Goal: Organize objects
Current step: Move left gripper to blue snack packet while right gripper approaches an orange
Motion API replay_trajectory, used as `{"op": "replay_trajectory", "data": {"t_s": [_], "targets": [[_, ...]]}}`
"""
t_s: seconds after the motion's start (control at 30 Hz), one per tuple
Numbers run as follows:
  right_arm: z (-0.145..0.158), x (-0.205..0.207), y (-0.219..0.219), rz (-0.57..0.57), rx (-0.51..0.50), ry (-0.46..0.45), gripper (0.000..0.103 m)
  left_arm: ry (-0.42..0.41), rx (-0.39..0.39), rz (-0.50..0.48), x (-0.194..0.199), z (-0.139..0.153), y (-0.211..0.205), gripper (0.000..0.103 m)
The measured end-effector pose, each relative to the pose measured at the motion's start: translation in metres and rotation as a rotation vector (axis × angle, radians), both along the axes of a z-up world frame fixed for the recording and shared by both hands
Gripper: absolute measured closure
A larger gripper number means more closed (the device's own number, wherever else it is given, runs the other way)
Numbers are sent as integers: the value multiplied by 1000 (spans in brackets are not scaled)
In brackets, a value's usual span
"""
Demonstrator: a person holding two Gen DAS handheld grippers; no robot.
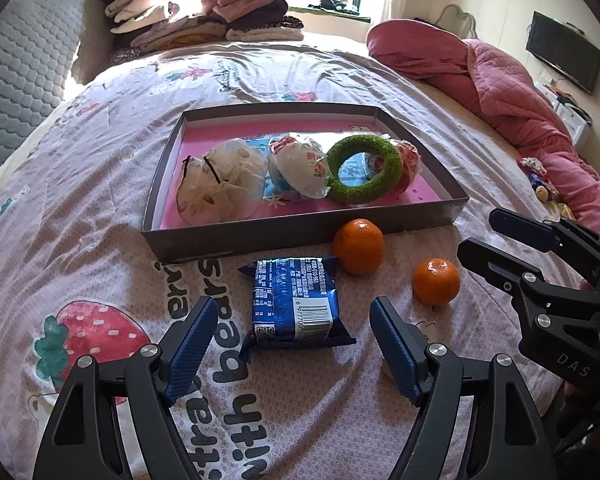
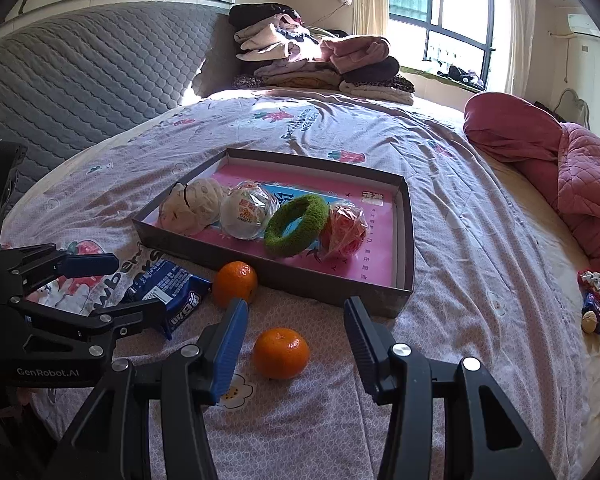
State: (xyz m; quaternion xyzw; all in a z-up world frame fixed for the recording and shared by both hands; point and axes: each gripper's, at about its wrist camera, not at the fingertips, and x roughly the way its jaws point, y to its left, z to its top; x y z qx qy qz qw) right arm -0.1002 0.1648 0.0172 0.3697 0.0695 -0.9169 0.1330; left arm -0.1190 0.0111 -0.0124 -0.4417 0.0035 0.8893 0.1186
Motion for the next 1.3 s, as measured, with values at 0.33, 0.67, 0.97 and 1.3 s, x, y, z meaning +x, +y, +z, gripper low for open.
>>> {"op": "replay_trajectory", "data": {"t_s": [0.33, 0.67, 0.97, 1.3], "targets": [[-9, -2, -2, 9, 16, -29, 53, -14, -7, -1, -1, -6, 0, 24], [-20, -5, -4, 19, 31, -60, 53, -24, -16, 21, -6, -15, -1, 24], [-30, -8, -6, 26, 44, -83, 53, -40, -22, 25, -11, -22, 0, 24], [-41, -12, -8, 21, 57, -91, 53, -48, -27, 27, -15, -27, 3, 24]]}}
